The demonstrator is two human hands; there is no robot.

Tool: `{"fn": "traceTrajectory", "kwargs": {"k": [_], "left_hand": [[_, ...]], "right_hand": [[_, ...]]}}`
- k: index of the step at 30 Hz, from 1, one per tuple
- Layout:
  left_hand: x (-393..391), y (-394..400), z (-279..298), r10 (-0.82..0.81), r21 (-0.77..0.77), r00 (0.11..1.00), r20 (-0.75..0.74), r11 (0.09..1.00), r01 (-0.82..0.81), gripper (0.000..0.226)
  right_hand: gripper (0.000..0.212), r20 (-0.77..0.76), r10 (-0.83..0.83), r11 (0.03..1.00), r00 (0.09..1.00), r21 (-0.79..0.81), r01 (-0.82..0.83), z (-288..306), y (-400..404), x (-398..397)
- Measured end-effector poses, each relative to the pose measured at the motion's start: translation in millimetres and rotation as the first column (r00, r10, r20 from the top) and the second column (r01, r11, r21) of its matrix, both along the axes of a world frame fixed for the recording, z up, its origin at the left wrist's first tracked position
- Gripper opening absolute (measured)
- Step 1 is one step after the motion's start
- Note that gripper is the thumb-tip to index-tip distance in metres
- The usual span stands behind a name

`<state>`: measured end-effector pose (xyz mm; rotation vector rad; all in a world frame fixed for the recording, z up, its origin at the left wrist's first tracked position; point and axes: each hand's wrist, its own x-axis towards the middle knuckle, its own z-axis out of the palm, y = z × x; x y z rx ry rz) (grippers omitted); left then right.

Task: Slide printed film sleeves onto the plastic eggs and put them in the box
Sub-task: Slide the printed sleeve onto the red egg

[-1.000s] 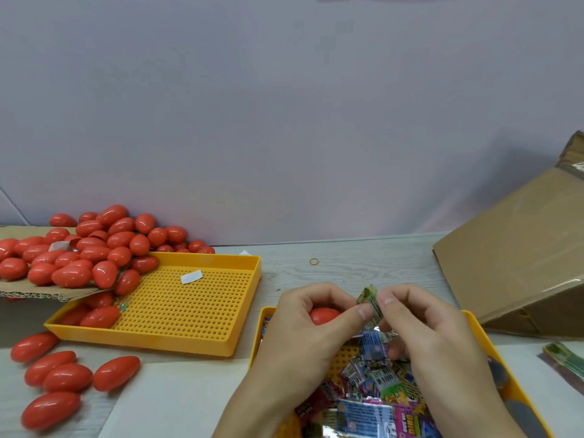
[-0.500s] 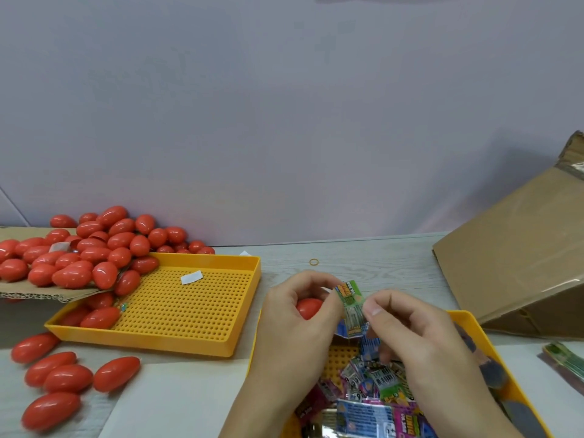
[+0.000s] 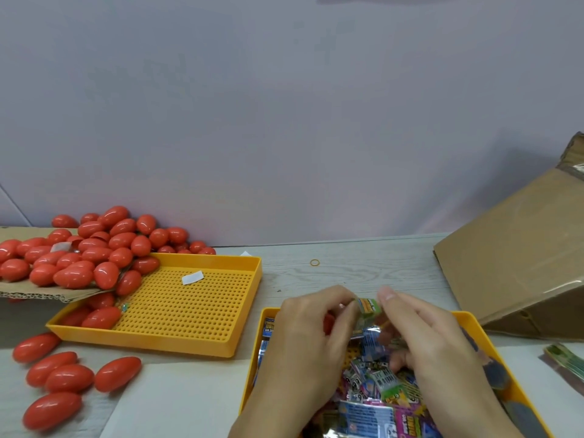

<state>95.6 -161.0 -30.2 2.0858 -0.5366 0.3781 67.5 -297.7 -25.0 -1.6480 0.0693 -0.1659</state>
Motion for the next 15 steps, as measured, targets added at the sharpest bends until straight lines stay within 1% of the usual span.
{"fn": "traceTrajectory", "kwargs": {"k": [1,2,3,5,7,9,11,13,15], "left_hand": [[-0.5,-0.7,0.0,-0.002,0.054,0.999,0.04,0.999,0.0,0.022],[-0.4,-1.4,-0.2,0.0,0.091,0.998,0.067,0.996,-0.007,0.022],[0.1,-1.4,-0.5,0.009,0.114,0.997,0.083,0.993,-0.019,0.022],[1.0,-1.1,-1.1,0.037,0.116,0.995,0.089,0.992,-0.047,0.02],[1.3,-0.9,-0.4,0.083,0.044,0.993,0.083,0.995,-0.086,0.016],[0.4,-1.2,2.5,0.121,-0.093,0.992,0.028,0.989,-0.118,0.012],[0.1,-1.4,4.2,0.105,-0.201,0.993,-0.049,0.973,-0.113,0.011],[0.5,-1.2,5.0,0.062,-0.231,0.992,-0.107,0.969,-0.086,0.011],[0.0,-1.3,5.4,-0.009,-0.216,0.986,-0.169,0.976,-0.029,0.023]], "right_hand": [[0.053,-0.004,-0.014,1.0,1.0,-0.018,0.014,-0.4,0.8,0.5],[0.047,-0.011,-0.027,0.999,1.0,-0.047,0.026,0.0,1.8,1.2],[0.039,-0.009,-0.033,0.997,0.999,-0.067,0.032,0.1,2.1,1.7],[0.032,0.011,-0.048,0.996,0.999,-0.081,0.049,0.1,1.7,2.6],[0.027,0.021,-0.018,0.997,1.0,-0.072,0.02,0.7,1.4,2.2],[0.024,0.053,0.03,0.998,0.998,-0.054,-0.028,4.1,2.7,0.3],[0.032,0.08,0.058,0.997,0.995,-0.05,-0.054,5.5,3.4,-0.4],[0.037,0.098,0.055,0.998,0.994,-0.03,-0.052,6.0,3.2,-0.8],[0.034,0.114,0.042,0.999,0.993,-0.005,-0.042,5.7,3.1,0.2]]}}
